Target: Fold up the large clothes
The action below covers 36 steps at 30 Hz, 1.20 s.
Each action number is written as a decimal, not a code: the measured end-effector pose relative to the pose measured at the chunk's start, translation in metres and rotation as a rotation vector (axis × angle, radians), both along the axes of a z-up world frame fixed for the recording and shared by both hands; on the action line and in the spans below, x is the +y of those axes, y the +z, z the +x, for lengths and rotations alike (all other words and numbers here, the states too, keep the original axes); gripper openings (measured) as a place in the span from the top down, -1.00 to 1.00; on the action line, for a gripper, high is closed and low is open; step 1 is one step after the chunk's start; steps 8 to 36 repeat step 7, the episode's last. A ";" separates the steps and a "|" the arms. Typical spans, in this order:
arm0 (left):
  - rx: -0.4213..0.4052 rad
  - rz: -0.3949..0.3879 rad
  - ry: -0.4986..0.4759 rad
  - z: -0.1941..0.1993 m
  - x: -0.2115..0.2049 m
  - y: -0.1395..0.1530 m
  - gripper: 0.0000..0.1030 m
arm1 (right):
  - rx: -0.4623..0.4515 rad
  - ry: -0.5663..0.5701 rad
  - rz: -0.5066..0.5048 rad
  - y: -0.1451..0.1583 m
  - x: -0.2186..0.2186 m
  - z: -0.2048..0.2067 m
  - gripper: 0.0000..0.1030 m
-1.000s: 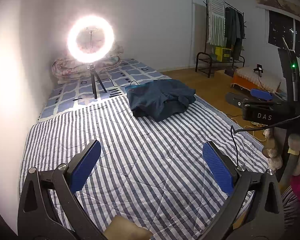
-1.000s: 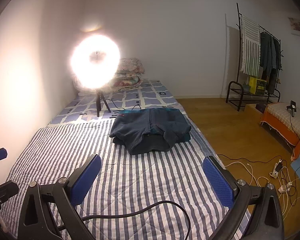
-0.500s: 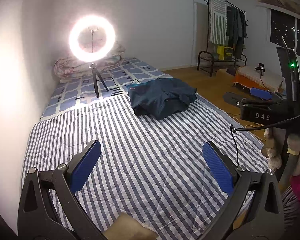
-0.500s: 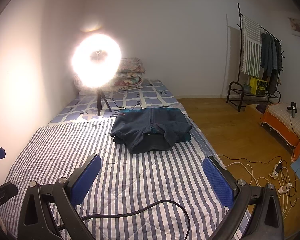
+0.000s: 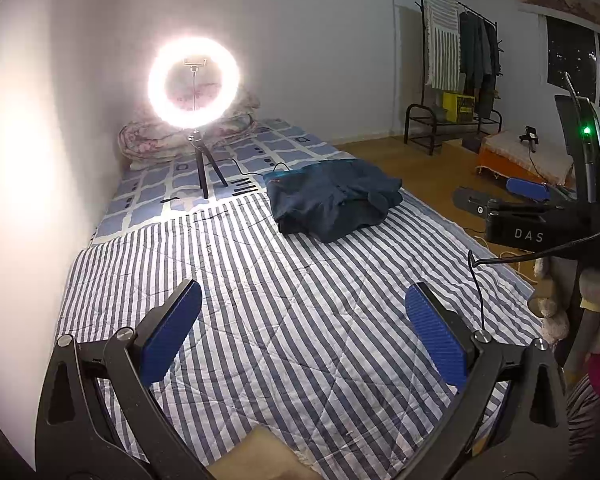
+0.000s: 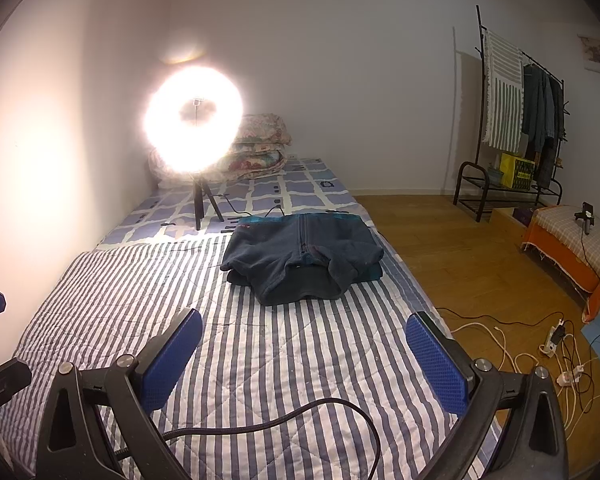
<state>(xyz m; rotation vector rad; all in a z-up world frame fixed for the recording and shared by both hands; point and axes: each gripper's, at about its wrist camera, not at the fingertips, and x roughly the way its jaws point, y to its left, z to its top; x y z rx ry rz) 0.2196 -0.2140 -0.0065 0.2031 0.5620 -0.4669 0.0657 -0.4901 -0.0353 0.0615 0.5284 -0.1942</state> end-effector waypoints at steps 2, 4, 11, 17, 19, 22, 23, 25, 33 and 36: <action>-0.008 0.002 0.006 0.000 0.001 0.000 -1.00 | 0.001 0.004 0.000 -0.001 0.000 0.000 -0.99; -0.008 0.000 0.008 0.001 0.001 0.000 -1.00 | 0.002 0.008 -0.001 -0.001 -0.001 0.000 -0.99; -0.011 -0.004 0.012 0.000 0.002 0.000 -1.00 | 0.003 0.014 0.001 -0.002 -0.003 0.001 -0.99; -0.011 -0.004 0.012 0.000 0.002 0.000 -1.00 | 0.003 0.014 0.001 -0.002 -0.003 0.001 -0.99; -0.011 -0.004 0.012 0.000 0.002 0.000 -1.00 | 0.003 0.014 0.001 -0.002 -0.003 0.001 -0.99; -0.011 -0.004 0.012 0.000 0.002 0.000 -1.00 | 0.003 0.014 0.001 -0.002 -0.003 0.001 -0.99; -0.011 -0.004 0.012 0.000 0.002 0.000 -1.00 | 0.003 0.014 0.001 -0.002 -0.003 0.001 -0.99; -0.011 -0.004 0.012 0.000 0.002 0.000 -1.00 | 0.003 0.014 0.001 -0.002 -0.003 0.001 -0.99; -0.011 -0.004 0.012 0.000 0.002 0.000 -1.00 | 0.003 0.014 0.001 -0.002 -0.003 0.001 -0.99; -0.011 -0.004 0.012 0.000 0.002 0.000 -1.00 | 0.003 0.014 0.001 -0.002 -0.003 0.001 -0.99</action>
